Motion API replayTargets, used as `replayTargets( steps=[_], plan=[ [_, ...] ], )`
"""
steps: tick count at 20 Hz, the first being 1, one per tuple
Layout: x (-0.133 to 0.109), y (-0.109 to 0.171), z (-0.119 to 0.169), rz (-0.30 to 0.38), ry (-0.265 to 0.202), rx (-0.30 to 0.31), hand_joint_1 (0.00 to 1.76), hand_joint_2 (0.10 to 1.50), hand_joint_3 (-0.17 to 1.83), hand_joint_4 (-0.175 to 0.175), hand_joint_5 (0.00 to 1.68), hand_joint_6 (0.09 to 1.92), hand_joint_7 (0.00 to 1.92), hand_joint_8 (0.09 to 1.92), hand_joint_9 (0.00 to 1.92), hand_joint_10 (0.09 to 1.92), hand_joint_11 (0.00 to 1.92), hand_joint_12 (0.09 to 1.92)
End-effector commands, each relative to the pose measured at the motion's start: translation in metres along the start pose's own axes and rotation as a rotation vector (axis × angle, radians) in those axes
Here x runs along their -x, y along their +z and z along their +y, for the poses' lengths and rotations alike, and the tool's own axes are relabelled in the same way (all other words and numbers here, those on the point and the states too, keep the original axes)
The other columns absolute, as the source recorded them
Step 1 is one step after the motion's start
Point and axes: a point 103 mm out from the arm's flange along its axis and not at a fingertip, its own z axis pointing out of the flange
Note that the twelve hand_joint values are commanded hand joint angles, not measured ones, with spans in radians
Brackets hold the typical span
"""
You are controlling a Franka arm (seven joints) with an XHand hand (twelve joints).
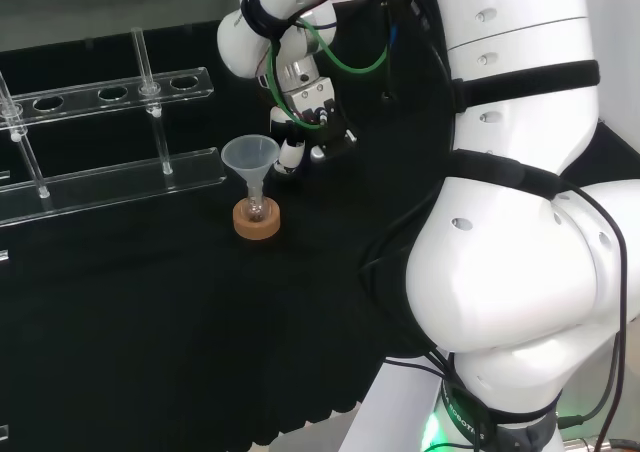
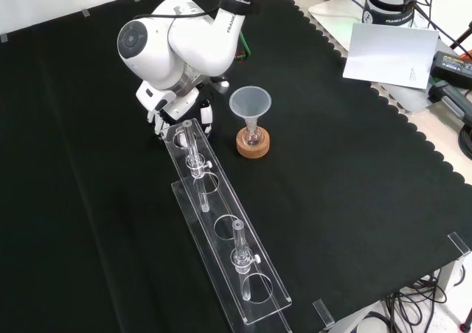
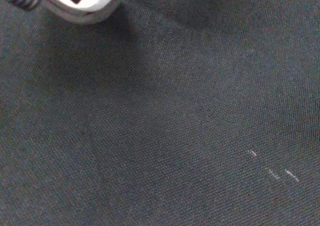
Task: Pick up the weighing funnel.
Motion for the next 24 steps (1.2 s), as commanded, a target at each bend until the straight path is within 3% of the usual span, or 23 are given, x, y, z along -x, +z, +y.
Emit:
replayTargets(
  steps=[1, 9, 11, 14, 17, 24],
  plan=[
    [0.000, 0.000, 0.000, 0.002, 0.000, 0.000, 0.89, 0.68, 0.48, 0.039, 0.83, 0.70, 0.64, 0.67, 0.90, 0.44, 0.64, 1.19],
    [-0.003, -0.002, 0.003, -0.002, 0.001, -0.013, 0.89, 0.68, 0.49, 0.041, 0.87, 0.69, 0.64, 0.67, 0.91, 0.43, 0.65, 1.18],
    [-0.006, -0.003, 0.004, -0.003, 0.003, -0.002, 1.01, 0.80, 0.38, 0.129, 1.06, 0.73, 0.66, 0.67, 0.92, 0.43, 0.67, 1.17],
    [-0.006, -0.005, 0.002, 0.002, 0.004, 0.024, 1.09, 0.77, 0.48, 0.171, 1.20, 0.72, 0.70, 0.65, 0.98, 0.39, 0.72, 1.12],
    [-0.004, -0.010, -0.003, 0.005, 0.004, 0.050, 1.10, 0.71, 0.61, 0.175, 1.21, 0.76, 0.72, 0.64, 1.01, 0.35, 0.77, 1.10],
    [0.008, -0.032, -0.018, -0.010, 0.018, 0.066, 1.10, 0.68, 0.67, 0.175, 1.20, 0.81, 0.73, 0.64, 1.03, 0.33, 0.81, 1.07]
  ],
)
